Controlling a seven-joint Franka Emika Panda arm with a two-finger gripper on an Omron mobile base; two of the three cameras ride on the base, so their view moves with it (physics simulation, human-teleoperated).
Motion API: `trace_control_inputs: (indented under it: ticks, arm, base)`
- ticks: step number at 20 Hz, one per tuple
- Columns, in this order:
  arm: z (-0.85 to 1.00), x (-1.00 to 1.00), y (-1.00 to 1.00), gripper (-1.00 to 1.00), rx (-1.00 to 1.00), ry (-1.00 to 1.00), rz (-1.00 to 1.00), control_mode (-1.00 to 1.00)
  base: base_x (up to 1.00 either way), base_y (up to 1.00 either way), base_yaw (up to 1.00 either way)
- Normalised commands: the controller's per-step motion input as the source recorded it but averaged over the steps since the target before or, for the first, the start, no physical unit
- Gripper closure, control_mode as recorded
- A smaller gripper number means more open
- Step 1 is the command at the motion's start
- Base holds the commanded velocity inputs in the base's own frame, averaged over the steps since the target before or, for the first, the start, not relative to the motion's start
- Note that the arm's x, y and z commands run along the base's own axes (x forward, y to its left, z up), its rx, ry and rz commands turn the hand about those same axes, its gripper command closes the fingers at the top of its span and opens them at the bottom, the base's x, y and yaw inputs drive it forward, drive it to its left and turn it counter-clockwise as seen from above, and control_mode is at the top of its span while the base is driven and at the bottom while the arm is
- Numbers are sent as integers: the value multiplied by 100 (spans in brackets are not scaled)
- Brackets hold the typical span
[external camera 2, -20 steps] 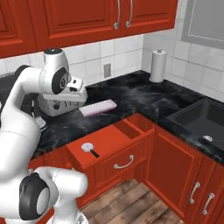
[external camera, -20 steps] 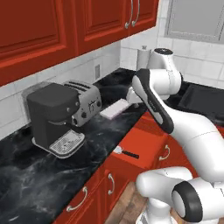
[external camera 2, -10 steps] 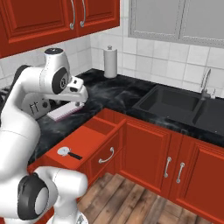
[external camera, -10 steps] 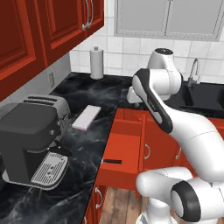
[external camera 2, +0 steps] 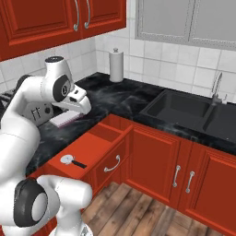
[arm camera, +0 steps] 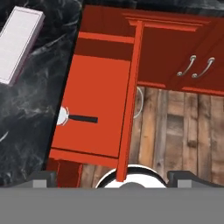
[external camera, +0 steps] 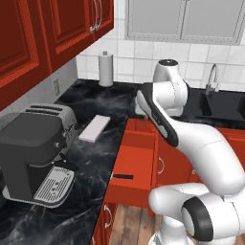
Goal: Pick the pizza cutter from the drawer and place it on the counter.
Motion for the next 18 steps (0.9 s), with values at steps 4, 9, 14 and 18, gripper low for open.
trace_control_inputs:
  ticks: [4, 9, 14, 18]
  arm:
    - [-48, 18, -10, -100, 4, 6, -5, -100]
    - [-77, 6, -5, -100, 0, 10, -3, -100]
    - [-100, 0, -12, -100, 0, 7, -4, -100]
    - [-100, 0, -28, -100, 0, 6, -1, -100]
  base:
    - [0, 0, 0]
    - [0, 0, 0]
    - [0, 0, 0]
    - [0, 0, 0]
